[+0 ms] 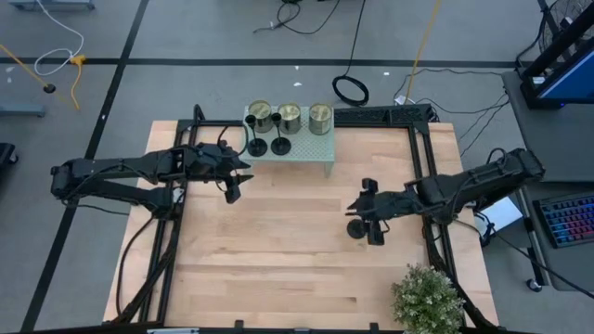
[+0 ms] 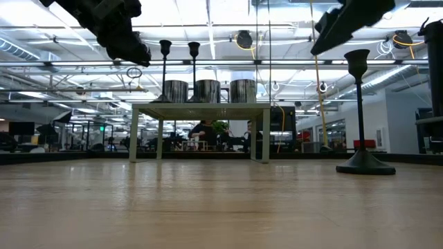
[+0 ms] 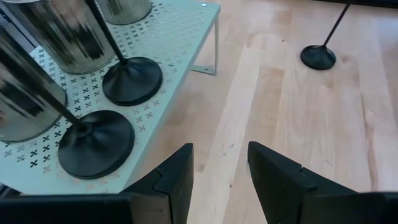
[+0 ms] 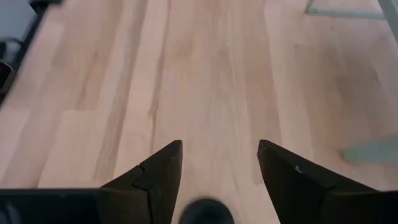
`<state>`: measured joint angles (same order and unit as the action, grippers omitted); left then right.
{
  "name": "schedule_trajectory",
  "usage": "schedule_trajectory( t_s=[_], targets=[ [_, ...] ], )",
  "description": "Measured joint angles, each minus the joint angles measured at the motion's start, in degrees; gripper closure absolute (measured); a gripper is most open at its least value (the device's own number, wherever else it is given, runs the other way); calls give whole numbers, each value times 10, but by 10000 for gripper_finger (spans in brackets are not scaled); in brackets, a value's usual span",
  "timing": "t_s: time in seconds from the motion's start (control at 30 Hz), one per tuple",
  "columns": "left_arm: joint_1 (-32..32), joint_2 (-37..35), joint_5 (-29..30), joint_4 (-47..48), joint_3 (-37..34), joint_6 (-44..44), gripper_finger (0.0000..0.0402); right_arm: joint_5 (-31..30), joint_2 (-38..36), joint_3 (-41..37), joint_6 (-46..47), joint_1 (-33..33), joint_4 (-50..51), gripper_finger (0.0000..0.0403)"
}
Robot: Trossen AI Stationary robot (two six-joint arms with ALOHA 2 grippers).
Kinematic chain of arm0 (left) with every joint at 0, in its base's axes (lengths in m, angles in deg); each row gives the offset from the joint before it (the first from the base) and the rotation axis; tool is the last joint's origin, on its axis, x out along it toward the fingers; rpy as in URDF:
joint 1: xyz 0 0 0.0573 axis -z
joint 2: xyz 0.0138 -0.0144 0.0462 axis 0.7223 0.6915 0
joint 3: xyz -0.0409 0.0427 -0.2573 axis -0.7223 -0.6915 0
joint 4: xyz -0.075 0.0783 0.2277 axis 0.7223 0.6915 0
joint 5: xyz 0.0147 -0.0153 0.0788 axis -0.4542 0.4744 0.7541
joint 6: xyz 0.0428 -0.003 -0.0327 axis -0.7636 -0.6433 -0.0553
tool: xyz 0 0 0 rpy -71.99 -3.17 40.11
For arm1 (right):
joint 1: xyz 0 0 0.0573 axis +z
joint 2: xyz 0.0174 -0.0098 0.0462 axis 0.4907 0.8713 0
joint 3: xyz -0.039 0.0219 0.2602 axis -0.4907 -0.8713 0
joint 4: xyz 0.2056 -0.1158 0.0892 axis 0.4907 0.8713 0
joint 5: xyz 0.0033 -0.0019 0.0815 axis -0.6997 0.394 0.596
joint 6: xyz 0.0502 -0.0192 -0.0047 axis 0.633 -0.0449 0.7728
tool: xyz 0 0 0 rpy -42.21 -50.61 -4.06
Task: Pick & Place candle stick holders
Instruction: Put the black candle holder on the shelf
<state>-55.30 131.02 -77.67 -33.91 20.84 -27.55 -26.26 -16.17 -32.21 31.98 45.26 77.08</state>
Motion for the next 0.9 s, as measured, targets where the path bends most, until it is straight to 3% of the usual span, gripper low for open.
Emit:
schedule_trajectory(
  t_s=[0.4,0.67,0.9],
  targets=[
    [14,0,0,0,0,0,243,18,-121,-203,25,8,-207,181],
    [14,0,0,0,0,0,243,31,-143,-294,24,11,-298,161],
    [14,0,0,0,0,0,243,31,-143,-363,23,11,-377,172]
  ],
)
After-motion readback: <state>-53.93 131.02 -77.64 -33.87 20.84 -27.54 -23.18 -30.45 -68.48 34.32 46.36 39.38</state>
